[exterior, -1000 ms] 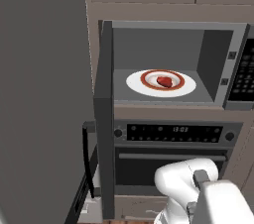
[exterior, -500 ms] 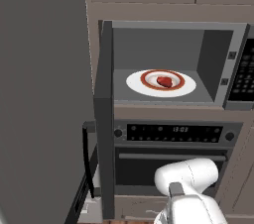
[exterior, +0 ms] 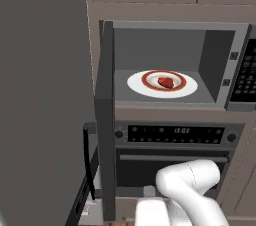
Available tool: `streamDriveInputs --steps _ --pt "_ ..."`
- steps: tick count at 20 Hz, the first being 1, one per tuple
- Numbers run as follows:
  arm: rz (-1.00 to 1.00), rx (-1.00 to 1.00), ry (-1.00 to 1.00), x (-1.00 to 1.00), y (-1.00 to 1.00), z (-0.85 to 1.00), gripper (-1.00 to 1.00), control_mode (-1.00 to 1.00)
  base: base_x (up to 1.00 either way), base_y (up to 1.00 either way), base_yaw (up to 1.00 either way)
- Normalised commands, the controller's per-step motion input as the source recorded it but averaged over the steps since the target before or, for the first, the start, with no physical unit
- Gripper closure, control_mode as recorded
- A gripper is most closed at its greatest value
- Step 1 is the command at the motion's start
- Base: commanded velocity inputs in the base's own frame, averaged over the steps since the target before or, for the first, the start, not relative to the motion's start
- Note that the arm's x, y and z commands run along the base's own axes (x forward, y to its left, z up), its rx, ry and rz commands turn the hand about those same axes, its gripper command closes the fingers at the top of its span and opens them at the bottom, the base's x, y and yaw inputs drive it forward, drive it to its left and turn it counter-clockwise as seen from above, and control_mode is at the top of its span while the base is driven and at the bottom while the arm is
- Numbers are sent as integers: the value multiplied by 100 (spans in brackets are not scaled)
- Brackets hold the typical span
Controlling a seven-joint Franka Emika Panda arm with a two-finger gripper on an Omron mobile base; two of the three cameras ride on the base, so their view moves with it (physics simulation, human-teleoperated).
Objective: Transport the steak from the fridge to the microwave and turn on the microwave.
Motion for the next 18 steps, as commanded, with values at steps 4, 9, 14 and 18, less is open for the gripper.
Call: streamDriveInputs --steps 4,9,14,18 --pt "-3 0 0 30 21 -25 -100 -100 0 0 0" --pt "0 0 -3 26 4 -27 -100 -100 0 0 0" --pt "0 0 -2 30 4 -25 -100 -100 0 0 0" --pt "0 0 -3 35 0 -24 -100 -100 0 0 0"
